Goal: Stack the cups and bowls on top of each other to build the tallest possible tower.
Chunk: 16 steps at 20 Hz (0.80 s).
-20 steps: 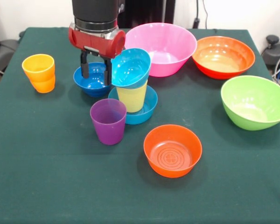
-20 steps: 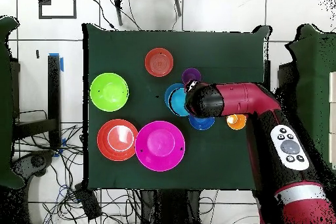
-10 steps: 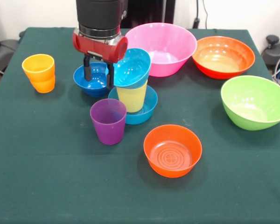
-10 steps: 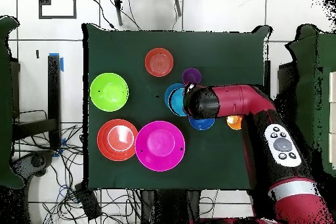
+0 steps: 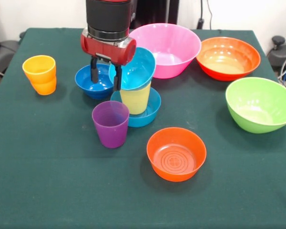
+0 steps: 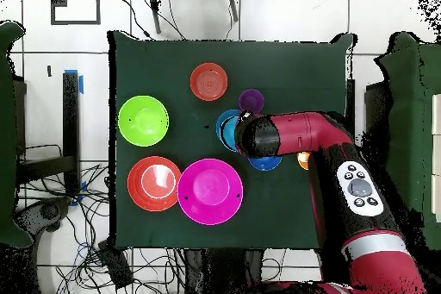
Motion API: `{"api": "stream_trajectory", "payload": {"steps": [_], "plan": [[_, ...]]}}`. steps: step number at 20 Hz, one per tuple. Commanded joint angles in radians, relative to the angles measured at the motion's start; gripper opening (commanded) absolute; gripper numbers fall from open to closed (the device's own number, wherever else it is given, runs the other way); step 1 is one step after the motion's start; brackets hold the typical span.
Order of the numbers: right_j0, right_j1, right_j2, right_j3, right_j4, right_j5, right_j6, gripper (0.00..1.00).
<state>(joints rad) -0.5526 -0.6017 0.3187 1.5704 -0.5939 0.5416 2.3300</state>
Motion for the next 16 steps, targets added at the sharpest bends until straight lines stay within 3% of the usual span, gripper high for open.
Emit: {"api": "stream_trajectory", "payload": {"steps": [1,11,16], "plan": [[0.04,0.064,-0.022,-0.056,-0.02,-0.057,0.038,1.0],[0.02,0.072,-0.003,-0.073,-0.004,-0.04,-0.007,1.0],[-0.022,0.019,0.023,-0.078,0.023,0.033,-0.079,1.0]]}}
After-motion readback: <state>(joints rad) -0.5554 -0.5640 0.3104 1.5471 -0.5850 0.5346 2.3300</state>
